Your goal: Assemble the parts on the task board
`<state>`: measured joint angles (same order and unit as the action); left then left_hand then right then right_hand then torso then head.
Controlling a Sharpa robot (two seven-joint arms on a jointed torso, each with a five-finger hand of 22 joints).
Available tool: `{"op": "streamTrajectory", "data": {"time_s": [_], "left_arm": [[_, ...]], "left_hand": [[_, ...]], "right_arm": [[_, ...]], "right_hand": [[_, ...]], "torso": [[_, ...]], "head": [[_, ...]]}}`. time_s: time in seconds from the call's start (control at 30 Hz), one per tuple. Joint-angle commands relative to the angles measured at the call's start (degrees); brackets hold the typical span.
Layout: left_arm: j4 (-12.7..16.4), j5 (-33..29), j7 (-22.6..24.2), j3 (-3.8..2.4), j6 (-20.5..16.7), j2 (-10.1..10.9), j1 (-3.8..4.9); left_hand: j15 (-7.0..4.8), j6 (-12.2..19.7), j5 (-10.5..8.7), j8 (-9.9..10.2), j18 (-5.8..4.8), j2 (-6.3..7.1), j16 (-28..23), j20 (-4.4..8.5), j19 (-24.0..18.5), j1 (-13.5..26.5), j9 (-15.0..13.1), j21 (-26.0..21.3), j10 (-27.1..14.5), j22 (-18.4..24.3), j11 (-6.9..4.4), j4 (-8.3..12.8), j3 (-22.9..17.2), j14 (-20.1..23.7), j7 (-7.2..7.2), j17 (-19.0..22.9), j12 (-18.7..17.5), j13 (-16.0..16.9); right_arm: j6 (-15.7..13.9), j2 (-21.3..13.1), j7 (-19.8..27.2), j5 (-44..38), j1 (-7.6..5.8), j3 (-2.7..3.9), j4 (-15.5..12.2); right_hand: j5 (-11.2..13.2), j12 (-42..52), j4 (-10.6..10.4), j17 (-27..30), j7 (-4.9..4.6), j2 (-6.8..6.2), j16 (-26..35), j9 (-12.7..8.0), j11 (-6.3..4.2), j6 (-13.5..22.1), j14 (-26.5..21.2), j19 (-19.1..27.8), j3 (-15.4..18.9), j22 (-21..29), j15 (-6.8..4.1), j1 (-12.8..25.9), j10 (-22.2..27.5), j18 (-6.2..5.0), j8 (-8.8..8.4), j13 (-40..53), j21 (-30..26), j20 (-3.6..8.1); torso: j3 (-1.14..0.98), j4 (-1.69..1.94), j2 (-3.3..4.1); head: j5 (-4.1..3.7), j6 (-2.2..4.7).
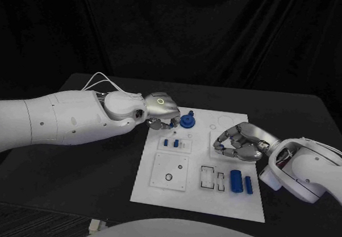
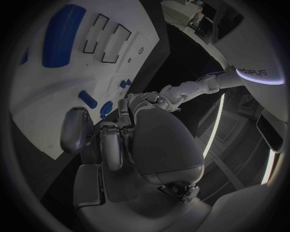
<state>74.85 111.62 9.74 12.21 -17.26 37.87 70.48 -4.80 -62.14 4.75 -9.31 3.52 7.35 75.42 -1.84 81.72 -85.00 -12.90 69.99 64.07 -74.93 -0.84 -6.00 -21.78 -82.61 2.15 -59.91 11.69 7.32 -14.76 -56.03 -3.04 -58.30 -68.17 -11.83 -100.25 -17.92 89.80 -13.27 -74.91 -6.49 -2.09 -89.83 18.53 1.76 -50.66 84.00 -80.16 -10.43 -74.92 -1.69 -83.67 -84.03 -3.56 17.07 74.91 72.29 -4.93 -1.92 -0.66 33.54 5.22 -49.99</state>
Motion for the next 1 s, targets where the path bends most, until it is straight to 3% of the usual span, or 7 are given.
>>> {"op": "streamTrajectory", "data": {"time_s": [0.03, 1.0], "left_arm": [[-0.4, 0.0, 0.2, -0.05, 0.4, -0.4, -0.15], [-2.4, 0.0, 1.1, -0.04, 1.3, -2.5, -1.63]], "left_hand": [[0.20, -0.3, -0.20, 0.3, 0.66, -0.11, -0.2, -0.18, -0.4, 0.6, 0.1, -0.3, 0.2, -9.5, -0.11, 0.0, -0.2, 0.3, -0.24, 0.0, -0.3, 0.0], [0.20, -0.1, -0.33, 0.4, 0.71, -0.23, -0.4, -0.19, -0.5, 0.8, 0.1, -0.6, 0.4, -9.4, -0.15, -0.1, -0.4, 0.4, -0.28, 0.3, -0.4, 0.0]], "right_arm": [[0.3, -0.2, -0.3, -0.1, 0.17, 0.02, -0.1], [0.2, -0.3, -0.3, -0.1, 0.22, 0.02, -0.3]], "right_hand": [[-0.3, 0.2, 0.4, -15.1, -0.06, -0.06, -0.2, -0.1, 0.43, -0.2, 6.0, -0.2, 0.0, -9.6, 0.40, -0.3, -6.0, -0.58, 0.23, 15.1, 0.0, -0.07], [-0.3, 0.2, 0.4, -15.1, -0.06, -0.06, -0.2, -0.1, 0.43, -0.2, 6.0, -0.2, 0.0, -9.6, 0.40, -0.3, -6.0, -0.58, 0.23, 15.1, 0.0, -0.07]], "torso": [[-0.02, -0.01, 0.02], [-0.01, -0.01, 0.00]], "head": [[-0.11, -0.01], [-0.21, -0.01]]}}
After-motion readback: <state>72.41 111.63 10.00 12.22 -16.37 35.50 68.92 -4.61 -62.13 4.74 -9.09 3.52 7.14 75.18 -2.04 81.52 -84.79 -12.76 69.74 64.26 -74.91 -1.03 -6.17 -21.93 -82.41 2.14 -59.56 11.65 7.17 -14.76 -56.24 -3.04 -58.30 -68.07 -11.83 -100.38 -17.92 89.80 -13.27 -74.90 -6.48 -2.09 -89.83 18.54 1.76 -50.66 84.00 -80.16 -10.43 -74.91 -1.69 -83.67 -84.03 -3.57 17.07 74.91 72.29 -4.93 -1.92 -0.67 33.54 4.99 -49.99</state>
